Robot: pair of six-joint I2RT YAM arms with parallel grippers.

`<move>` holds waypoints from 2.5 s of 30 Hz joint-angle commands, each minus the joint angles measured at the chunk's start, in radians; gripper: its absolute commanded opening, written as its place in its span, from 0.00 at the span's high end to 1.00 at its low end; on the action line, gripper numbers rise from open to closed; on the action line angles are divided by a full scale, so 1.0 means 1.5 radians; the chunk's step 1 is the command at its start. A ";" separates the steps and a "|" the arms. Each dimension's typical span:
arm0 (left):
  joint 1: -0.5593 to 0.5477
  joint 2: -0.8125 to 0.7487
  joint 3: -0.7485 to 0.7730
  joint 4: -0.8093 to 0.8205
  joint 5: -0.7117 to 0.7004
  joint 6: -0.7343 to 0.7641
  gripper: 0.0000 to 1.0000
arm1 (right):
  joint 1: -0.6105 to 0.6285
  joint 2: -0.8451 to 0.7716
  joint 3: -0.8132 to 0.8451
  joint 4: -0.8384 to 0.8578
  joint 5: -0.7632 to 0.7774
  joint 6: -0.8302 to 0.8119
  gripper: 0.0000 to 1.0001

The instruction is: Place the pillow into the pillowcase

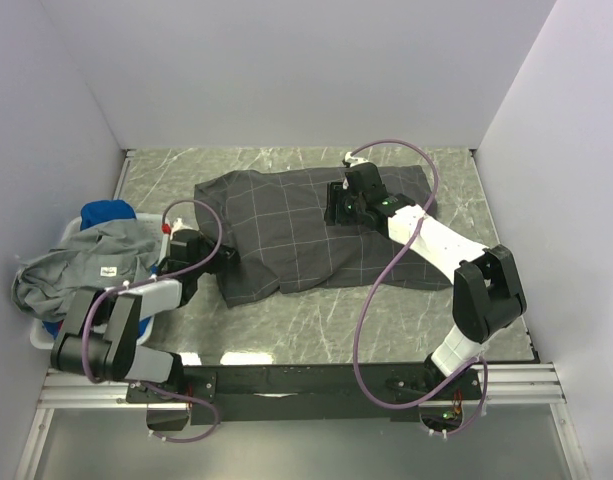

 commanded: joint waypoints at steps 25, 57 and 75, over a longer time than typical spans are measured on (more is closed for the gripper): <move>0.004 -0.441 -0.065 -0.341 -0.182 -0.129 0.99 | 0.007 -0.032 0.004 0.017 -0.002 -0.003 0.35; -0.032 -0.224 -0.005 -0.264 -0.140 -0.057 0.99 | 0.032 -0.247 -0.302 0.133 0.086 0.144 0.07; 0.081 -0.353 0.112 -0.403 -0.027 -0.010 0.99 | -0.237 -0.078 -0.158 0.090 0.019 0.149 0.96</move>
